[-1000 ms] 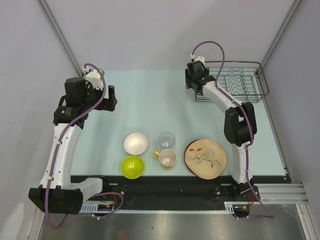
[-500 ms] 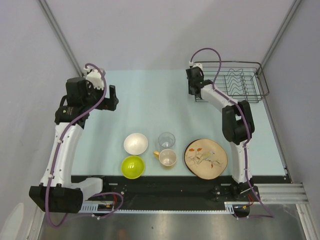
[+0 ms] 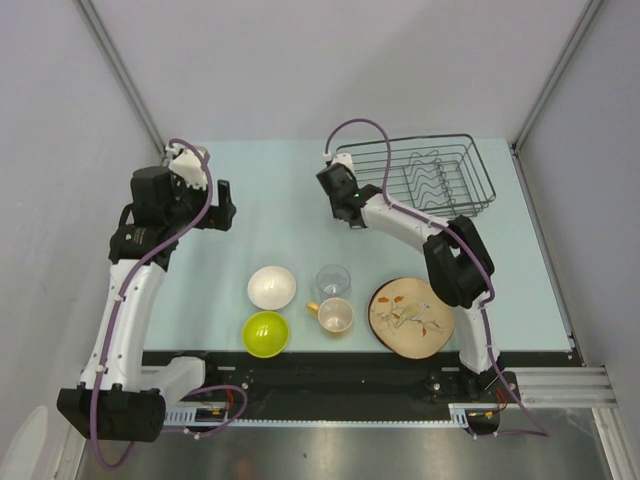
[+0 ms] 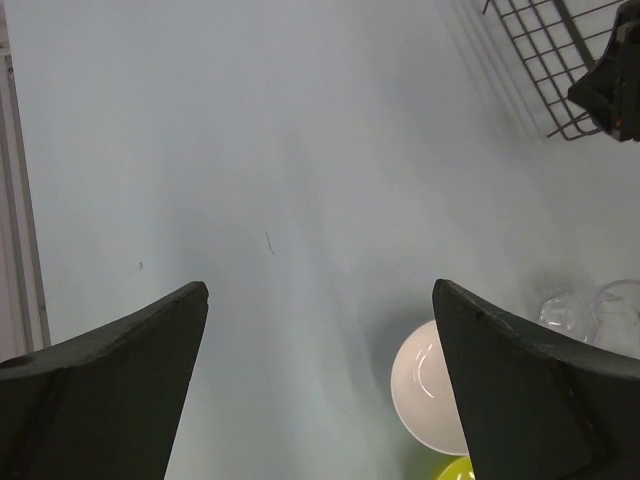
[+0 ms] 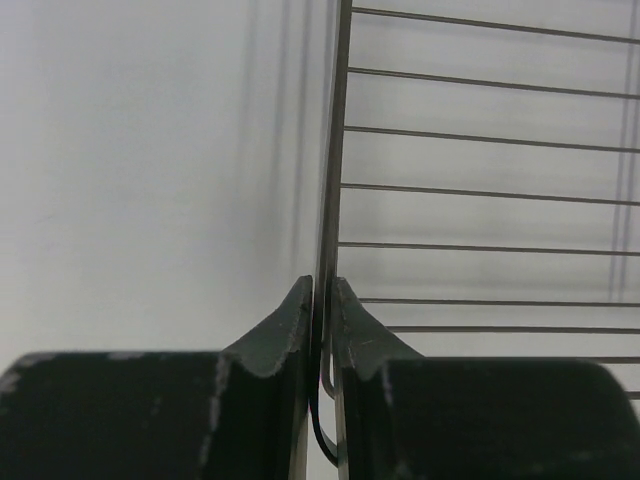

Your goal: Load the mixed dishes into the dish rack

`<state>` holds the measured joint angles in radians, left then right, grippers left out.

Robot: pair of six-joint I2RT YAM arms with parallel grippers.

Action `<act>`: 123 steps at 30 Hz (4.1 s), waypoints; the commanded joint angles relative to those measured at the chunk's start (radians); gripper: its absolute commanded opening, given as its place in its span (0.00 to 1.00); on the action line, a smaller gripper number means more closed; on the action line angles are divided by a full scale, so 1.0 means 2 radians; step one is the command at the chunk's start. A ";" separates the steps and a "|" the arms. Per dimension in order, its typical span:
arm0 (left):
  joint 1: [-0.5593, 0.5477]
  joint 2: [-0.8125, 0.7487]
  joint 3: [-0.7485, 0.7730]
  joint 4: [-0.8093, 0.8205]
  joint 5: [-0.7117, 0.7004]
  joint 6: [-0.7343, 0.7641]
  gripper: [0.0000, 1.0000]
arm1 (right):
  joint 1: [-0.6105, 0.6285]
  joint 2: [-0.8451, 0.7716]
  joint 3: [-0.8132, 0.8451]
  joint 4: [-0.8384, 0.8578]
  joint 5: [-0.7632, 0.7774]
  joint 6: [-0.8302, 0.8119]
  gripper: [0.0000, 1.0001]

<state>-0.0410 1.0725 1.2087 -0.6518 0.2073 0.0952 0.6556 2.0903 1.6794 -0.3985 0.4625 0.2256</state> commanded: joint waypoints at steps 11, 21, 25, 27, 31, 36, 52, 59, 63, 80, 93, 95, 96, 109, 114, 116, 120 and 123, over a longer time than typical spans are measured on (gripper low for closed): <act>-0.001 -0.048 -0.034 0.018 -0.022 0.020 1.00 | 0.120 0.058 0.136 -0.039 -0.059 0.137 0.27; -0.002 -0.026 -0.085 0.061 0.004 0.000 1.00 | 0.084 0.055 0.273 -0.109 -0.089 0.104 0.66; -0.015 0.033 -0.089 0.097 0.009 -0.024 1.00 | 0.023 -0.035 0.194 -0.089 -0.083 0.095 0.66; -0.034 0.066 -0.075 0.114 0.008 -0.038 1.00 | -0.033 -0.091 0.146 -0.062 -0.082 0.087 0.66; -0.084 0.160 -0.027 0.130 -0.004 -0.061 0.99 | -0.131 -0.145 0.054 -0.047 -0.079 0.064 0.65; -0.113 0.238 0.045 0.136 -0.031 -0.078 1.00 | -0.186 -0.154 0.008 -0.046 -0.068 0.028 0.65; -0.150 0.326 0.078 0.163 -0.046 -0.073 1.00 | -0.264 -0.117 -0.074 -0.019 -0.066 0.031 0.64; -0.150 0.342 0.075 0.163 -0.050 -0.062 1.00 | -0.266 -0.109 -0.080 -0.026 -0.076 0.040 0.62; -0.152 0.355 0.067 0.162 -0.073 -0.034 1.00 | -0.263 -0.112 -0.087 -0.042 -0.080 0.054 0.56; -0.152 0.308 -0.007 0.173 -0.091 0.015 1.00 | -0.192 -0.191 -0.179 -0.090 -0.010 0.090 0.42; -0.151 0.290 -0.028 0.186 -0.101 0.024 1.00 | -0.140 -0.274 -0.278 -0.104 0.015 0.116 0.40; -0.151 0.297 -0.019 0.184 -0.101 0.022 1.00 | -0.132 -0.282 -0.283 -0.104 0.018 0.118 0.47; -0.151 0.300 -0.008 0.184 -0.102 0.021 1.00 | -0.131 -0.284 -0.284 -0.103 0.020 0.119 0.48; -0.151 0.292 0.075 0.153 -0.110 0.011 1.00 | -0.083 -0.394 -0.280 -0.105 0.017 0.116 0.69; -0.151 0.232 0.094 0.109 -0.087 0.011 1.00 | -0.015 -0.423 -0.278 -0.118 -0.046 0.147 0.64; -0.151 0.190 0.092 0.091 -0.078 0.006 1.00 | 0.034 -0.413 -0.278 -0.115 -0.073 0.152 0.63; -0.151 0.116 0.054 0.070 -0.046 -0.002 1.00 | 0.104 -0.367 -0.279 -0.094 -0.073 0.153 0.63; -0.151 0.067 0.027 0.052 -0.037 -0.005 1.00 | 0.119 -0.334 -0.279 -0.065 -0.091 0.154 0.63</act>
<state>-0.3420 1.3334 1.3216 -0.4820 0.0719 0.1085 0.8658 1.3586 1.1069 -0.5995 0.3260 0.5056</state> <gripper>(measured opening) 0.996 0.630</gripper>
